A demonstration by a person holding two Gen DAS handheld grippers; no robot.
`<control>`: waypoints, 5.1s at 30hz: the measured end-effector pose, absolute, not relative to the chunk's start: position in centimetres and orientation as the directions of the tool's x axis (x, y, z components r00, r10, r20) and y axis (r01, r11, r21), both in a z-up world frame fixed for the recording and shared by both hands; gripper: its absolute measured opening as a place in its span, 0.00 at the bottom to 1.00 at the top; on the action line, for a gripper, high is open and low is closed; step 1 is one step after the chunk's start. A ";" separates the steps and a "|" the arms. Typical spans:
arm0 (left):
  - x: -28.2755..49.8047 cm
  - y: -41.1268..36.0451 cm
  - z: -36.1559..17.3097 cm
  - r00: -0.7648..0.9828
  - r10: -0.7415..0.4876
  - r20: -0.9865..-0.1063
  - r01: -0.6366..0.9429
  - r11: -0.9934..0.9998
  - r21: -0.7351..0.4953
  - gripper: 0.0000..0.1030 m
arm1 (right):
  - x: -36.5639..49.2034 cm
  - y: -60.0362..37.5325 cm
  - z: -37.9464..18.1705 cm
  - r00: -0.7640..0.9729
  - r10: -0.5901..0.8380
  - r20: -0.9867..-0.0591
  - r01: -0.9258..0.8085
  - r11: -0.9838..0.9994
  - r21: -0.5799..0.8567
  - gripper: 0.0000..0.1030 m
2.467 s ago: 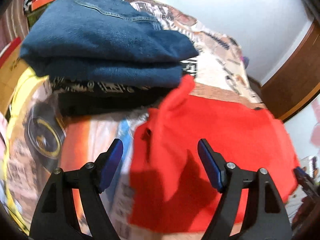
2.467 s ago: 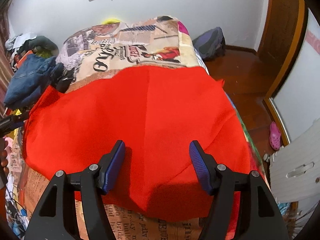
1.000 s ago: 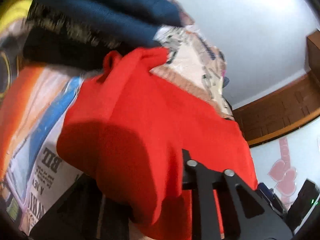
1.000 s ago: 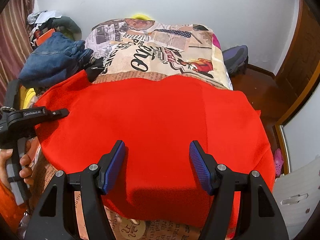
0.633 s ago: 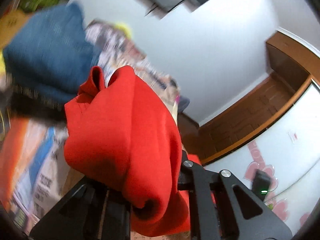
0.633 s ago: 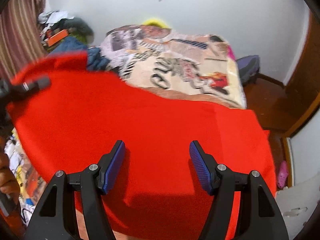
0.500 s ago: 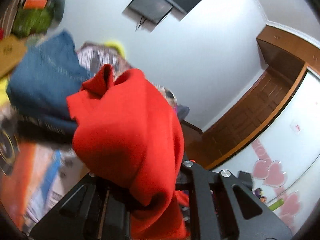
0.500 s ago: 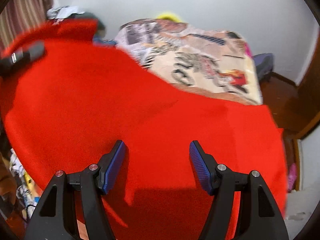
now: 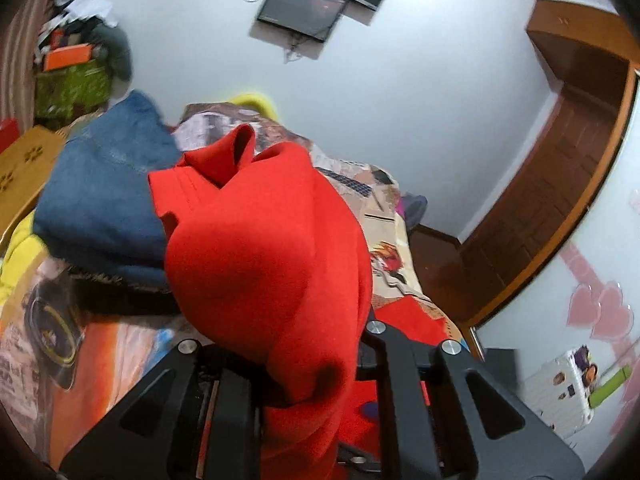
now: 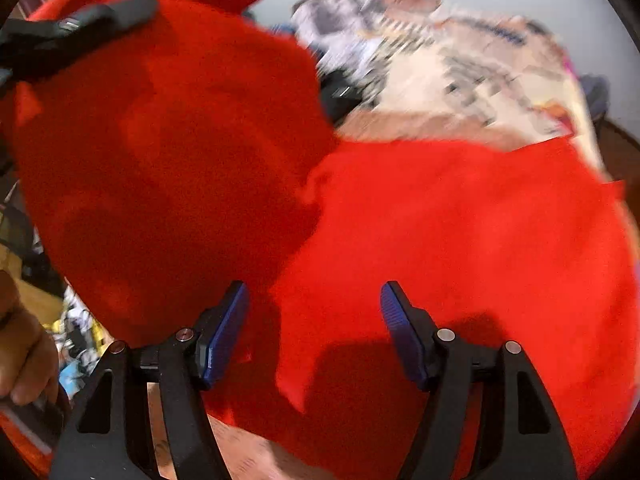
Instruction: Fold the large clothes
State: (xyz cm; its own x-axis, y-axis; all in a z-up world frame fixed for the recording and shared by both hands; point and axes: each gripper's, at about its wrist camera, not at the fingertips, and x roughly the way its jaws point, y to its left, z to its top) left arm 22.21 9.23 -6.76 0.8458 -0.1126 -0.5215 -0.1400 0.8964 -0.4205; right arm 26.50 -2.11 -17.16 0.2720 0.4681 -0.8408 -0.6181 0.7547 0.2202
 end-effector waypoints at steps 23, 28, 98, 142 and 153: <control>25.5 -8.0 -13.7 0.513 -0.418 -0.750 0.270 0.908 -0.321 0.69 | 24.3 -23.9 -12.2 0.604 0.167 -0.779 -0.180 0.981 0.071 0.63; 22.5 -6.5 -10.5 0.586 -0.382 -0.715 0.242 0.924 -0.295 0.70 | 23.5 -23.2 -11.0 0.623 0.208 -0.754 -0.224 0.971 0.083 0.63; 25.5 9.7 -21.3 0.478 -0.431 -0.765 -0.112 0.834 -0.540 0.92 | 32.5 -18.2 -17.3 0.291 0.476 -0.830 -0.289 0.870 0.399 0.79; 27.1 23.2 3.6 0.826 -0.353 -0.439 0.103 0.861 -0.498 0.21 | 38.0 -1.2 -1.0 0.295 0.779 -0.553 -0.643 0.590 0.488 0.19; 30.8 37.8 -1.7 0.823 -0.127 -0.553 -0.151 0.890 -0.430 0.22 | 44.2 12.7 -4.9 0.203 0.812 -0.547 -0.680 0.519 0.518 0.19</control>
